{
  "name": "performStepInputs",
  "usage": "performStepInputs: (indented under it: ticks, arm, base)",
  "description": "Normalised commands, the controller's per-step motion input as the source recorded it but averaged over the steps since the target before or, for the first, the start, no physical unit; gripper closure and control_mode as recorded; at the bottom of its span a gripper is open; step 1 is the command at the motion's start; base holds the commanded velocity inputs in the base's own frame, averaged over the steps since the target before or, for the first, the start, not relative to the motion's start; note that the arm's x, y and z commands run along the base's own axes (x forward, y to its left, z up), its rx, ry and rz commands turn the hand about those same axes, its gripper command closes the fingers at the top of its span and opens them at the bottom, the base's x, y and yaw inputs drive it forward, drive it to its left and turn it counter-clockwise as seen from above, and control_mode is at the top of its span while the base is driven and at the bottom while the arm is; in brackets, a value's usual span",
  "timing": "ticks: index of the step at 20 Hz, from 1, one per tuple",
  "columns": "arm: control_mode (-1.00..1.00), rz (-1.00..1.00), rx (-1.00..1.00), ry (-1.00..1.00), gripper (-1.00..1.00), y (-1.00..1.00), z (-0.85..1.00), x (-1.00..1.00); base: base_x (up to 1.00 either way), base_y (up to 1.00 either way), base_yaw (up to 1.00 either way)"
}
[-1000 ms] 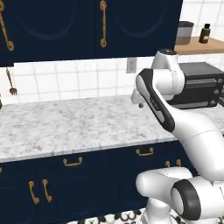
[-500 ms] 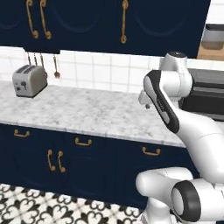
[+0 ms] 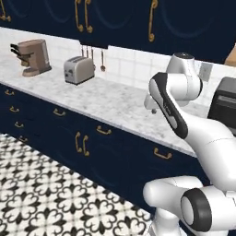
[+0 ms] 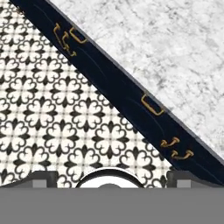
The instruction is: Take a straw from the drawer in front and place it inside the glass cup on the dining counter.
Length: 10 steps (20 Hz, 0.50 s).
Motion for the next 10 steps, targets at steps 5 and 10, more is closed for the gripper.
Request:
performStepInputs:
  ticks: [5, 10]
  arm:
    - [1.00, 0.00, 0.00, 0.00, -1.00, 0.00, 0.00, 0.00]
    - [1.00, 0.00, 0.00, 0.00, -1.00, 0.00, 0.00, 0.00]
  base:
    - [-0.35, -0.73, 0.56]
    - [-0.23, -0.70, 0.49]
